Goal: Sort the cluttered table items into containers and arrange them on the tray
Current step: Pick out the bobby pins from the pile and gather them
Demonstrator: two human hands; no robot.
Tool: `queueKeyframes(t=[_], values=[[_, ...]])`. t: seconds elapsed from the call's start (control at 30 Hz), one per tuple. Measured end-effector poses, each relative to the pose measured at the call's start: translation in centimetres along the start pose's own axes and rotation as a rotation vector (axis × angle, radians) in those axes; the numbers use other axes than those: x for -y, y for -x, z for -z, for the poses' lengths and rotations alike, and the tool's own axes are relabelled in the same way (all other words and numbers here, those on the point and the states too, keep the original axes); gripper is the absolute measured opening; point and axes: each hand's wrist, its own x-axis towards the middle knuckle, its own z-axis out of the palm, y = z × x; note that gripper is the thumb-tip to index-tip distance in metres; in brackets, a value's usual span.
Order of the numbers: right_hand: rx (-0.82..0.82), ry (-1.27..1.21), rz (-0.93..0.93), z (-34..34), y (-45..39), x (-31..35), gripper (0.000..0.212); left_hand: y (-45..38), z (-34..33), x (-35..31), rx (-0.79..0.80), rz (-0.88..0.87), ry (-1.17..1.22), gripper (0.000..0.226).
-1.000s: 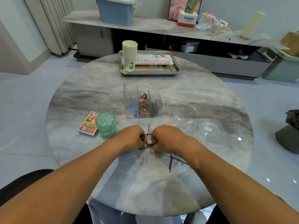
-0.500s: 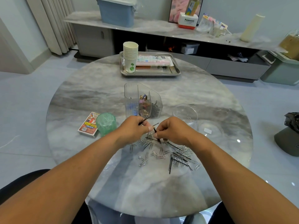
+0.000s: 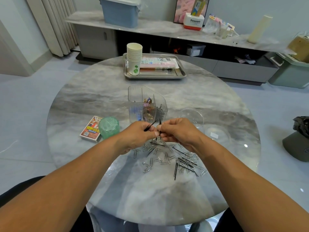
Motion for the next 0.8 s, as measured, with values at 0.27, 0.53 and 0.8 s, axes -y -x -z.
queueKeyframes(t=[0.27,0.53,0.8], values=[[-0.015,-0.103,-0.054,-0.3,-0.2,0.8,0.017,0.2,0.3,-1.5,0.124,0.183,0.483,0.057],[0.019,0.173,0.05,-1.6,-0.4,0.8,0.014,0.0,0.4,-1.0,0.044,0.224,0.436,0.06],[-0.142,1.141,0.042,-1.5,-1.1,-2.0,0.01,-1.0,1.2,0.4,-0.149,0.298,0.341,0.031]])
